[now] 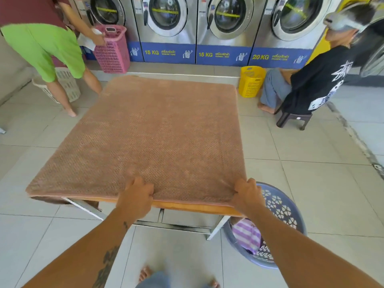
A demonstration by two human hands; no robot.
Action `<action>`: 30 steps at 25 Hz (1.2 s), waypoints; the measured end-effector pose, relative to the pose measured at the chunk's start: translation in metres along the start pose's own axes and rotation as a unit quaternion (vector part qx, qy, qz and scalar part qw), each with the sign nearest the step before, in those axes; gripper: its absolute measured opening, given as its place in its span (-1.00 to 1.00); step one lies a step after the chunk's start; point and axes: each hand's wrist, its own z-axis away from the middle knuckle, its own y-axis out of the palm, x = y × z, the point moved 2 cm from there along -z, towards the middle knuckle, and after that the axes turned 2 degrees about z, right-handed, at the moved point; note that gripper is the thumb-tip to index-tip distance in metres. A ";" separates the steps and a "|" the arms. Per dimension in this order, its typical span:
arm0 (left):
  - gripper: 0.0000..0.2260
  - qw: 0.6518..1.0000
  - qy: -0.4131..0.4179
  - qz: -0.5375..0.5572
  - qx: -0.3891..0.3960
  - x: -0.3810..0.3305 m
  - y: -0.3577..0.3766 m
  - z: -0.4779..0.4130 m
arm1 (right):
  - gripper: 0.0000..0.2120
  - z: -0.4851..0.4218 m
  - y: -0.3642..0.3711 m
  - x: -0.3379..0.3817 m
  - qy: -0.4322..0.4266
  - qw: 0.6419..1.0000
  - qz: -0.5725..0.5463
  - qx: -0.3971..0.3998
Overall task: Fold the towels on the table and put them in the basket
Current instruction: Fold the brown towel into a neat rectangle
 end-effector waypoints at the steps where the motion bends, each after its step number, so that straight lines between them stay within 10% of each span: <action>1: -0.93 1.000 0.009 -0.025 -0.012 -0.004 0.000 -0.001 | -0.91 -0.001 -0.003 -0.009 -0.007 1.000 -0.017 -0.009; 7: -0.87 0.996 -0.009 0.009 -0.083 -0.022 0.006 -0.004 | -0.83 -0.003 -0.015 -0.039 -0.020 0.993 -0.118 -0.020; 15: -0.84 0.986 -0.014 0.159 -0.053 0.000 -0.024 -0.001 | -0.68 -0.005 -0.025 0.017 -0.044 0.996 0.059 0.045; 30: -0.69 0.962 -0.106 0.233 -0.093 0.316 -0.130 0.014 | -0.58 0.021 0.055 0.387 -0.189 0.976 -0.013 0.112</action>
